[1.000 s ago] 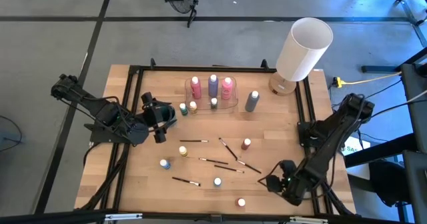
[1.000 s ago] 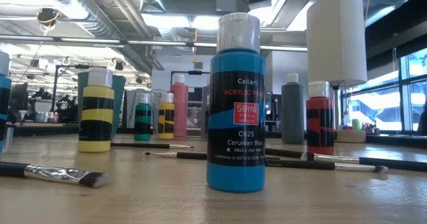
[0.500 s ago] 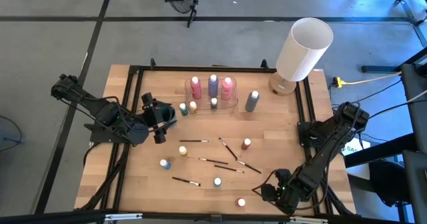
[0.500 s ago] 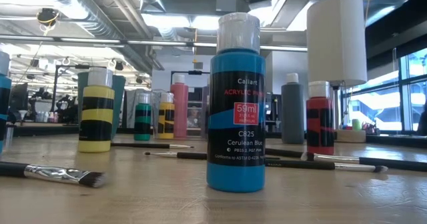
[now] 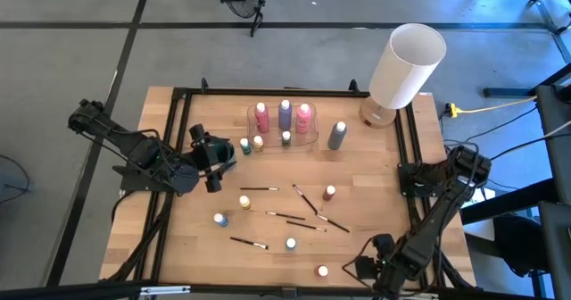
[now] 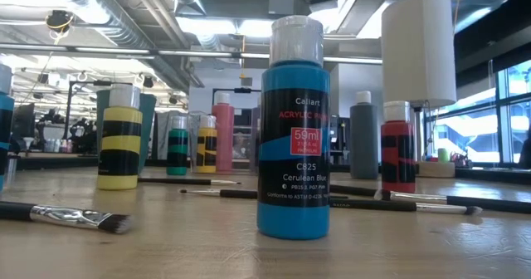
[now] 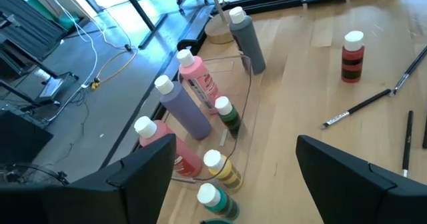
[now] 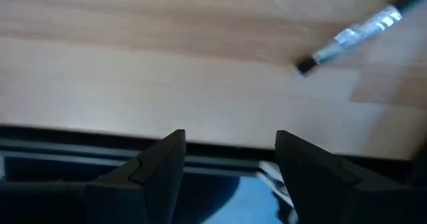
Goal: Pick & Place Paint Supplies
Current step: Put the black paint brush into the green cup
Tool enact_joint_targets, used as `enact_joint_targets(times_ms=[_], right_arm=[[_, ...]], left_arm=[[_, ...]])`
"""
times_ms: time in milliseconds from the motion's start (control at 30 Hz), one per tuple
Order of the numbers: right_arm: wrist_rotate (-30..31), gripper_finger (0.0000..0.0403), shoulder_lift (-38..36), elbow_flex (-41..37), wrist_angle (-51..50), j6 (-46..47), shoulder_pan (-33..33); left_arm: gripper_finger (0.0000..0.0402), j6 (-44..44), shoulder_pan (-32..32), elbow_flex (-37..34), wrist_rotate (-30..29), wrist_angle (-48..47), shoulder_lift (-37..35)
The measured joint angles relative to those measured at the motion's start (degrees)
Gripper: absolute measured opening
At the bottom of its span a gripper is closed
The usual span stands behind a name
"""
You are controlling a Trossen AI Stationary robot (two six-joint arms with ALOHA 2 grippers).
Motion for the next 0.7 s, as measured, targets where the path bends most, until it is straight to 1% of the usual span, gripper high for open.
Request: enact_joint_targets(times_ms=[100,300,467,633,700], right_arm=[[-1.0,0.0236,0.0,0.4,-0.2,0.1,1.2],[-1.0,0.0236,0.0,0.4,-0.2,-1.6,2.6],[-0.9,0.0236,0.0,0.4,2.2,-7.5,3.5],[1.9,0.0236,0.0,0.4,5.7,-14.7,3.4],[1.4,0.0236,0.0,0.4,5.4,-17.8,3.1]], left_arm=[[0.0306,0.2,0.0,0.0,0.0,0.0,0.0],[0.0306,0.1,0.0,0.0,-0.3,0.0,0.0],[0.0306,0.1,0.0,0.0,-0.4,0.0,0.0],[0.0306,-0.2,0.0,0.0,-0.4,0.2,0.0],[0.0306,-0.9,0.0,0.0,-0.4,0.2,0.0]])
